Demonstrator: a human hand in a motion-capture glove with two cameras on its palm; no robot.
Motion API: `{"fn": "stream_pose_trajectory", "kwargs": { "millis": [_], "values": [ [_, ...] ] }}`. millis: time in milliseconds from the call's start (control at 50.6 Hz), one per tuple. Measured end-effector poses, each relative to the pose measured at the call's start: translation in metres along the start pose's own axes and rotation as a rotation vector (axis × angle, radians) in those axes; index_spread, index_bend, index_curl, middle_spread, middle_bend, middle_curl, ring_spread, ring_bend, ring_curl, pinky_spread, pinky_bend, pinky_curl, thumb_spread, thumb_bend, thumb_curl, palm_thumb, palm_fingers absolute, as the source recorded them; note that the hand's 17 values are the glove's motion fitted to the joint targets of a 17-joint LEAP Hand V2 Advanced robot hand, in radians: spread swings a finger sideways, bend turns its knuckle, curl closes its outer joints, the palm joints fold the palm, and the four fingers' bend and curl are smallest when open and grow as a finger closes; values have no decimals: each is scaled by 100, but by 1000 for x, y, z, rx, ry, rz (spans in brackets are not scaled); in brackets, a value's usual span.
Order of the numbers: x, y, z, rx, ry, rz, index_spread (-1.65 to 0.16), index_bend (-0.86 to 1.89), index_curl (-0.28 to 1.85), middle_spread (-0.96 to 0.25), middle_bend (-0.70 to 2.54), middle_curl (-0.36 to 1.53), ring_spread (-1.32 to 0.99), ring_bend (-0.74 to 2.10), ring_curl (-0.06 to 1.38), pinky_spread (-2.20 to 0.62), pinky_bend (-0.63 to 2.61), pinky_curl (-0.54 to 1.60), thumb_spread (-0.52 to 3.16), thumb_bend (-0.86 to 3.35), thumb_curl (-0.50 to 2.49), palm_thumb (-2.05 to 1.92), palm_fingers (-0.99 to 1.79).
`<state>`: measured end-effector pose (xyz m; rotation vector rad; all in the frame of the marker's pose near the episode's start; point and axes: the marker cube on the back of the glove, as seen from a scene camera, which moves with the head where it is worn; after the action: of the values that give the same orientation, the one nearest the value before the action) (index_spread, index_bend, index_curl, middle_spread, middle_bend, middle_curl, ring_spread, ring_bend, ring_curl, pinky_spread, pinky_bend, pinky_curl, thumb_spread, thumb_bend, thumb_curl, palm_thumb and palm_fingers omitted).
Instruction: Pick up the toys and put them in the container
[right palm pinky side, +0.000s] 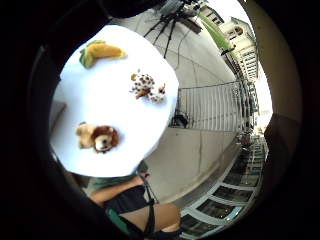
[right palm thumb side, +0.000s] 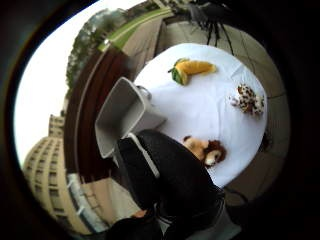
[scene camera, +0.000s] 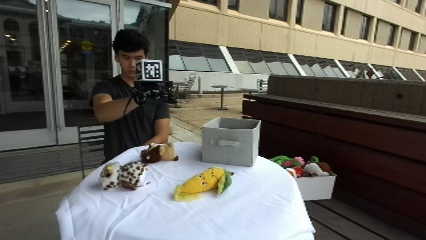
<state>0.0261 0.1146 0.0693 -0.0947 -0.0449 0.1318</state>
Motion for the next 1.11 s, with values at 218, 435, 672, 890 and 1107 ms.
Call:
{"fn": "stream_pose_trajectory", "kwargs": {
  "millis": [218,435,672,890,1107],
  "values": [
    [1,20,82,30,-6,85,-32,17,29,-10,15,27,-20,19,23,1,75,34,105,-10,4,-16,-5],
    [8,29,156,27,4,-24,-32,15,29,-10,16,27,-19,20,25,2,83,36,103,-10,6,-15,-5],
    [3,66,216,-141,-57,-157,-33,19,30,-10,15,27,-19,30,29,3,91,37,103,-8,7,-12,5],
    [-3,69,239,-50,-61,-23,-33,23,35,-9,12,24,-19,56,36,-8,105,39,122,9,16,17,36],
    [-1,93,231,-84,32,-162,-31,9,30,-12,27,24,-32,95,45,-37,112,38,122,32,35,64,80]
  ]
}}
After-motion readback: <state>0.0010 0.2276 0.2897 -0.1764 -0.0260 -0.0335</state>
